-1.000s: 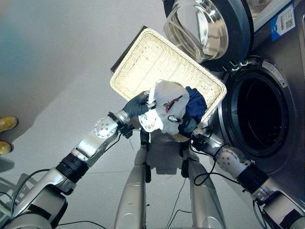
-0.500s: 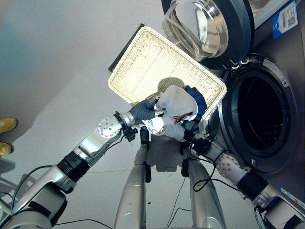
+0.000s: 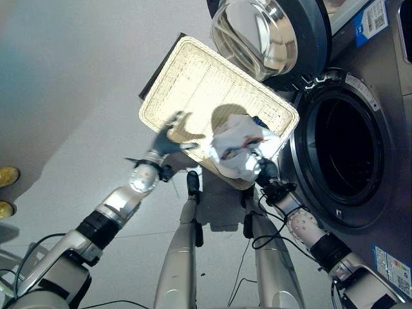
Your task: Put the clothes into the washing machine.
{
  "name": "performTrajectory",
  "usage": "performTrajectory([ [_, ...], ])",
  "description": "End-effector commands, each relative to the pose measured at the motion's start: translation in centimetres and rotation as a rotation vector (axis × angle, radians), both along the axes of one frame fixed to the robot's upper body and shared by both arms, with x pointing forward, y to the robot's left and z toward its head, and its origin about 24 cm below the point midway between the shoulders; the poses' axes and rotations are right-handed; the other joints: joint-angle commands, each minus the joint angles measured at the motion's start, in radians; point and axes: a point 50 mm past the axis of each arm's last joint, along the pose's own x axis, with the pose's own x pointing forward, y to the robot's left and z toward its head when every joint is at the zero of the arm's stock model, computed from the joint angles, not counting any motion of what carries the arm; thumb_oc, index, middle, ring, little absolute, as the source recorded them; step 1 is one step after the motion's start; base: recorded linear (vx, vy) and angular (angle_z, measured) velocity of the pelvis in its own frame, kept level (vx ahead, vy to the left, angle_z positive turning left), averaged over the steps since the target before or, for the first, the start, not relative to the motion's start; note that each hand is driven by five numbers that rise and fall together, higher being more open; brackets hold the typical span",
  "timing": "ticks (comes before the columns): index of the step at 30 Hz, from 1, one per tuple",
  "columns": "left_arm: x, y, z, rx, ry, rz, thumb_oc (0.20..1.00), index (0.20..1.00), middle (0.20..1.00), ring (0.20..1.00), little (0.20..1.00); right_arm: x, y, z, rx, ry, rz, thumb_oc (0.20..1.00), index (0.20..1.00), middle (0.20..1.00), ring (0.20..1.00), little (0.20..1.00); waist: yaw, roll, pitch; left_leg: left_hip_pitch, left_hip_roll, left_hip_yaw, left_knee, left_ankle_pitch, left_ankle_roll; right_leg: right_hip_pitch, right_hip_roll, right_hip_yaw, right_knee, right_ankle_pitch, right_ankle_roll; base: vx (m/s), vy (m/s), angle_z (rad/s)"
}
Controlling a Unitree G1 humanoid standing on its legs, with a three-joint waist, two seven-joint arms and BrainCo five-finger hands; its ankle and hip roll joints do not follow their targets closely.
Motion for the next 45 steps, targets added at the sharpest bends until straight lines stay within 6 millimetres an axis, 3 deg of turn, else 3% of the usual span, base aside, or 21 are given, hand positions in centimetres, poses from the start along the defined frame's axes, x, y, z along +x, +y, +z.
performTrajectory([
  [1, -0.4, -0.5, 0.4, -0.081, -0.085, 0.032, 1.000, 1.000, 1.000, 1.000, 1.000, -0.3, -0.7, 2.1, 0.147, -0.132, -0.071, 0.200, 0.200, 0.200, 0.200, 0.200, -0.019, 0.010, -0.010, 0.004, -0.104, 0.042, 0.053, -0.111, 0.022, 0.053, 0.035, -0.035, -0.108, 0.031, 0.039, 0.03, -0.007, 0.00],
  [5, -1.1, 1.5, -2.7, -0.219, -0.045, 0.154, 1.000, 1.000, 1.000, 1.000, 1.000, -1.0, -5.0, 1.0, 0.433, -0.182, -0.357, 0.200, 0.200, 0.200, 0.200, 0.200, -0.034, 0.015, -0.010, -0.001, -0.100, 0.059, 0.058, -0.119, 0.018, 0.041, 0.036, -0.029, -0.104, 0.030, 0.039, 0.04, -0.009, -0.07],
  [9, -1.1, 2.1, -3.9, -0.256, -0.013, 0.183, 1.000, 1.000, 1.000, 1.000, 1.000, -1.0, -7.3, 1.2, 0.527, -0.219, -0.504, 0.200, 0.200, 0.200, 0.200, 0.200, -0.038, 0.019, -0.010, -0.004, -0.099, 0.066, 0.064, -0.125, 0.016, 0.038, 0.035, -0.026, -0.103, 0.029, 0.041, 0.03, -0.013, -0.19],
  [10, -1.2, 2.3, -4.7, -0.271, 0.012, 0.190, 1.000, 1.000, 1.000, 1.000, 1.000, -1.0, -9.1, 1.7, 0.581, -0.245, -0.619, 0.200, 0.200, 0.200, 0.200, 0.200, -0.039, 0.024, -0.010, -0.005, -0.098, 0.071, 0.068, -0.127, 0.015, 0.036, 0.033, -0.029, -0.101, 0.028, 0.042, 0.04, -0.024, -0.17],
  [12, -1.2, 2.3, -5.0, -0.275, 0.018, 0.191, 1.000, 1.000, 1.000, 1.000, 1.000, -0.9, -9.7, 1.9, 0.599, -0.255, -0.649, 0.200, 0.200, 0.200, 0.200, 0.200, -0.039, 0.026, -0.010, -0.006, -0.097, 0.073, 0.071, -0.129, 0.015, 0.035, 0.033, -0.030, -0.100, 0.028, 0.042, 0.03, -0.017, -0.14],
  [16, -1.4, 3.2, -7.1, -0.318, 0.090, 0.193, 1.000, 1.000, 1.000, 1.000, 1.000, -1.6, -16.8, 5.1, 0.731, -0.295, -1.060, 0.200, 0.200, 0.200, 0.200, 0.200, -0.032, 0.043, -0.010, -0.018, -0.094, 0.085, 0.095, -0.144, 0.007, 0.025, 0.028, -0.040, -0.082, 0.017, 0.047, 0.07, -0.056, -0.14],
  [18, -1.6, 3.3, -7.7, -0.320, 0.112, 0.187, 1.000, 1.000, 1.000, 1.000, 1.000, -2.5, -19.0, 5.8, 0.763, -0.299, -1.195, 0.200, 0.200, 0.200, 0.200, 0.200, -0.029, 0.046, -0.010, -0.026, -0.093, 0.085, 0.103, -0.148, 0.005, 0.019, 0.027, -0.044, -0.074, 0.014, 0.048, 0.04, -0.078, -0.07],
  [20, -2.0, 3.4, -8.5, -0.311, 0.156, 0.171, 1.000, 1.000, 1.000, 1.000, 1.000, -5.0, -23.7, 9.1, 0.785, -0.333, -1.468, 0.200, 0.200, 0.200, 0.200, 0.200, -0.020, 0.058, -0.010, -0.040, -0.093, 0.080, 0.121, -0.156, 0.005, 0.008, 0.028, -0.050, -0.051, 0.002, 0.045, 0.07, -0.099, 0.05],
  [21, -2.2, 3.5, -8.7, -0.307, 0.165, 0.166, 1.000, 1.000, 1.000, 1.000, 1.000, -5.9, -24.7, 10.2, 0.802, -0.357, -1.541, 0.200, 0.200, 0.200, 0.200, 0.200, -0.018, 0.061, -0.010, -0.044, -0.092, 0.079, 0.123, -0.158, 0.005, 0.005, 0.028, -0.051, -0.044, -0.001, 0.045, 0.09, -0.085, 0.07],
  [22, -2.4, 3.9, -8.8, -0.301, 0.176, 0.155, 1.000, 1.000, 1.000, 1.000, 1.000, -8.5, -26.7, 12.2, 0.862, -0.438, -1.712, 0.200, 0.200, 0.200, 0.200, 0.200, -0.013, 0.066, -0.010, -0.055, -0.091, 0.075, 0.127, -0.158, 0.004, -0.007, 0.030, -0.054, -0.028, -0.007, 0.042, 0.05, -0.064, 0.05],
  [27, -2.6, 4.3, -8.4, -0.278, 0.191, 0.139, 1.000, 1.000, 1.000, 1.000, 1.000, -13.5, -28.8, 14.6, 0.975, -0.553, -2.022, 0.200, 0.200, 0.200, 0.200, 0.200, -0.012, 0.070, -0.010, -0.086, -0.090, 0.068, 0.135, -0.145, 0.006, -0.040, 0.042, -0.052, 0.008, -0.013, 0.034, 0.03, -0.066, 0.06],
  [29, -2.8, 4.7, -8.2, -0.272, 0.202, 0.129, 1.000, 1.000, 1.000, 1.000, 1.000, -16.8, -30.1, 17.0, 0.938, -0.629, -2.160, 0.200, 0.200, 0.200, 0.200, 0.200, -0.016, 0.074, -0.010, -0.092, -0.089, 0.058, 0.141, -0.146, 0.005, -0.051, 0.054, -0.043, 0.053, -0.043, 0.028, 0.06, -0.062, 0.09],
  [30, -3.0, 4.6, -8.3, -0.274, 0.209, 0.120, 1.000, 1.000, 1.000, 1.000, 1.000, -17.4, -30.6, 18.2, 0.908, -0.626, -2.137, 0.846, 0.846, 0.846, 0.846, 0.846, -0.019, 0.078, -0.010, -0.101, -0.088, 0.055, 0.148, -0.145, 0.003, -0.061, 0.057, -0.040, 0.078, -0.056, 0.025, 0.02, -0.037, 0.03],
  [31, -3.0, 4.6, -8.3, -0.272, 0.208, 0.117, 1.000, 1.000, 1.000, 1.000, 1.000, -17.3, -30.7, 18.7, 0.902, -0.629, -2.110, 1.000, 1.000, 1.000, 1.000, 1.000, -0.019, 0.080, -0.010, -0.110, -0.087, 0.056, 0.148, -0.137, 0.004, -0.070, 0.058, -0.040, 0.082, -0.052, 0.023, 0.00, 0.000, 0.00],
  [33, -3.0, 4.5, -8.4, -0.273, 0.216, 0.107, 1.000, 1.000, 1.000, 1.000, 1.000, -15.9, -31.4, 18.5, 0.914, -0.597, -1.934, 1.000, 1.000, 1.000, 1.000, 1.000, -0.022, 0.086, -0.010, -0.111, -0.090, 0.052, 0.154, -0.141, 0.001, -0.076, 0.058, -0.036, 0.104, -0.070, 0.022, 0.03, -0.012, -0.01],
  [34, -2.9, 4.5, -8.4, -0.266, 0.230, 0.096, 1.000, 1.000, 1.000, 1.000, 1.000, -13.8, -31.9, 17.5, 0.922, -0.504, -1.742, 1.000, 1.000, 1.000, 1.000, 1.000, -0.021, 0.092, -0.010, -0.117, -0.093, 0.051, 0.158, -0.138, 0.001, -0.084, 0.055, -0.036, 0.115, -0.076, 0.021, 0.00, 0.000, 0.00],
  [35, -2.8, 4.5, -8.3, -0.264, 0.227, 0.093, 1.000, 1.000, 1.000, 1.000, 1.000, -13.3, -31.9, 17.4, 0.921, -0.490, -1.709, 1.000, 1.000, 1.000, 1.000, 1.000, -0.018, 0.094, -0.010, -0.127, -0.092, 0.051, 0.158, -0.129, 0.002, -0.093, 0.056, -0.037, 0.114, -0.067, 0.018, 0.03, -0.024, 0.01],
  [37, -2.5, 3.9, -8.3, -0.267, 0.249, 0.063, 1.000, 1.000, 1.000, 1.000, 1.000, -8.1, -30.5, 15.5, 0.836, -0.222, -1.403, 1.000, 1.000, 1.000, 1.000, 1.000, -0.003, 0.115, -0.010, -0.134, -0.103, 0.045, 0.162, -0.130, 0.003, -0.106, 0.053, -0.033, 0.134, -0.083, 0.014, 0.01, -0.023, 0.06],
  [43, -2.3, 4.0, -8.4, -0.261, 0.281, 0.047, 1.000, 1.000, 1.000, 1.000, 1.000, -3.4, -27.7, 13.8, 0.773, -0.066, -1.146, 1.000, 1.000, 1.000, 1.000, 1.000, 0.022, 0.139, -0.010, -0.177, -0.105, 0.045, 0.167, -0.117, 0.007, -0.145, 0.047, -0.047, 0.149, -0.080, 0.008, -0.02, -0.065, 0.01],
  [45, -2.6, 3.8, -9.5, -0.262, 0.319, 0.050, 1.000, 1.000, 1.000, 1.000, 1.000, -1.8, -26.3, 12.9, 0.753, -0.073, -1.077, 1.000, 1.000, 1.000, 1.000, 1.000, 0.036, 0.155, -0.010, -0.195, -0.104, 0.043, 0.159, -0.110, 0.006, -0.165, 0.045, -0.052, 0.164, -0.090, 0.007, -0.04, -0.052, 0.00],
])
